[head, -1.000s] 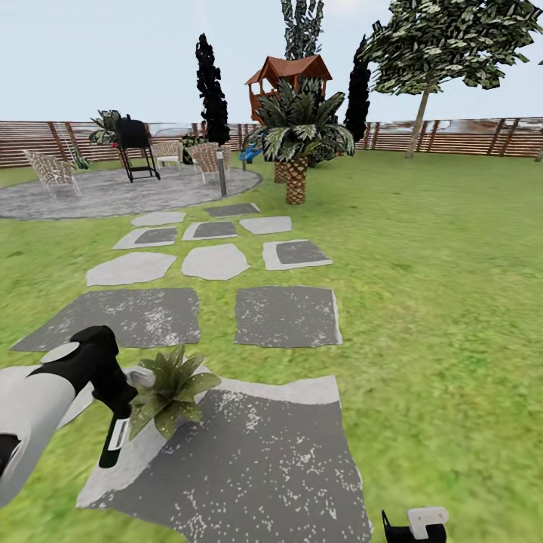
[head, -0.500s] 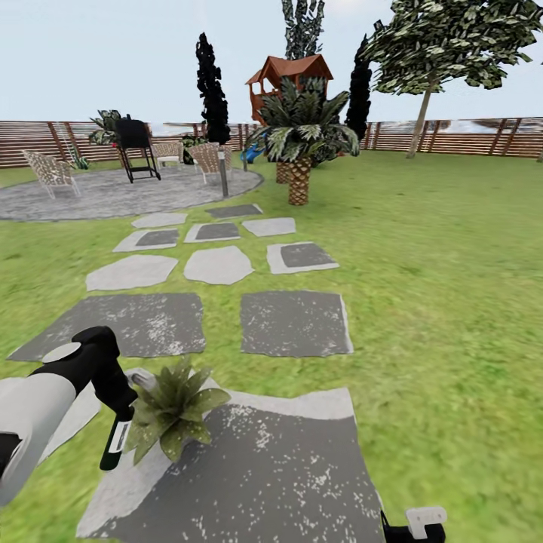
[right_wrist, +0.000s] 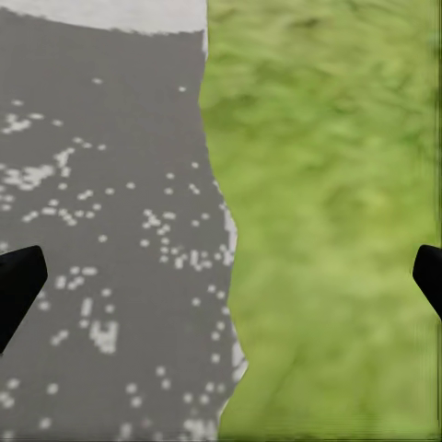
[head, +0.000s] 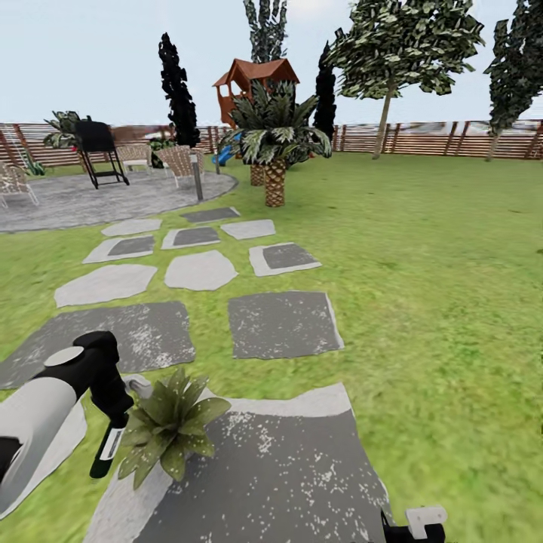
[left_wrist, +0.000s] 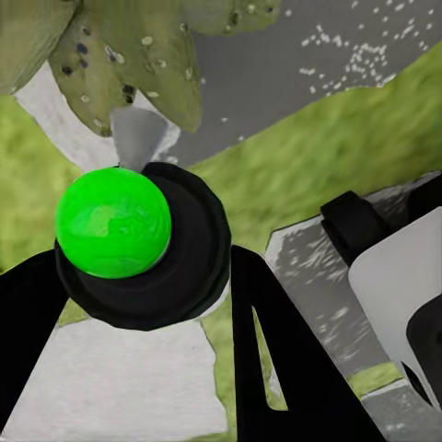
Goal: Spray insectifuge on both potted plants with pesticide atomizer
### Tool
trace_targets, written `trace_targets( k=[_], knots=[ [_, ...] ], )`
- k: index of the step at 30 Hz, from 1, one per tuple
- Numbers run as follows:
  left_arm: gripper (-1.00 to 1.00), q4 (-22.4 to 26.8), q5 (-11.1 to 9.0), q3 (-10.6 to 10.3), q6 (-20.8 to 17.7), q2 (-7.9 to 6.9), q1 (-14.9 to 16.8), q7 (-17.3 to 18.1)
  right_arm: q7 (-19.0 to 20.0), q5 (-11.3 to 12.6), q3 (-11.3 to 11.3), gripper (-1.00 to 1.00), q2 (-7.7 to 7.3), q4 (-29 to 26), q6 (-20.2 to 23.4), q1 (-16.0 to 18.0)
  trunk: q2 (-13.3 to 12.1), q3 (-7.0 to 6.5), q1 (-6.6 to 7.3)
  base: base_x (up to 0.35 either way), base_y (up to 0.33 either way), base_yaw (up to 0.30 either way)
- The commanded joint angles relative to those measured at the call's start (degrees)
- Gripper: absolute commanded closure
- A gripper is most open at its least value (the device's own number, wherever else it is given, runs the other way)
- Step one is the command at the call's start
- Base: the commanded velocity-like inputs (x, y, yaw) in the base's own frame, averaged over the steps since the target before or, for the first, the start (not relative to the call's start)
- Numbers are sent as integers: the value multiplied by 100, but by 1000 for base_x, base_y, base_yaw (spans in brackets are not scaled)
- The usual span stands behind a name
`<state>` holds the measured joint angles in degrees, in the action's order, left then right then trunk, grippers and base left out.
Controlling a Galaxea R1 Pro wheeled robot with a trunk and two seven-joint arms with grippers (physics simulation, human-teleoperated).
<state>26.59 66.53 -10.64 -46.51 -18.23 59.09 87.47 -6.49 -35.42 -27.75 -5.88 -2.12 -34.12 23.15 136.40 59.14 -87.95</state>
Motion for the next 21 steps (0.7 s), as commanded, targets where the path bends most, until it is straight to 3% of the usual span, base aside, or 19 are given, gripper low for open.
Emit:
trace_targets(
  k=[1,5,12,21],
  knots=[
    [100,-1,50,-41,-56,-9,-3,51,-43,-61,-20,-100,-1,10,-15,5,2,4,1,0,17,-74],
    [100,-154,254,-67,-52,-5,-124,41,-45,-61,-20,-100,-1,10,-15,5,2,3,1,0,6,-24],
    [100,-238,296,-70,-46,-6,-375,-20,-43,-60,-21,-100,-1,10,-15,5,2,3,1,0,0,-6],
    [100,-185,291,-63,-70,-9,-404,-59,-42,-61,-20,-100,-1,10,-15,5,2,3,1,0,0,-224]
  ],
)
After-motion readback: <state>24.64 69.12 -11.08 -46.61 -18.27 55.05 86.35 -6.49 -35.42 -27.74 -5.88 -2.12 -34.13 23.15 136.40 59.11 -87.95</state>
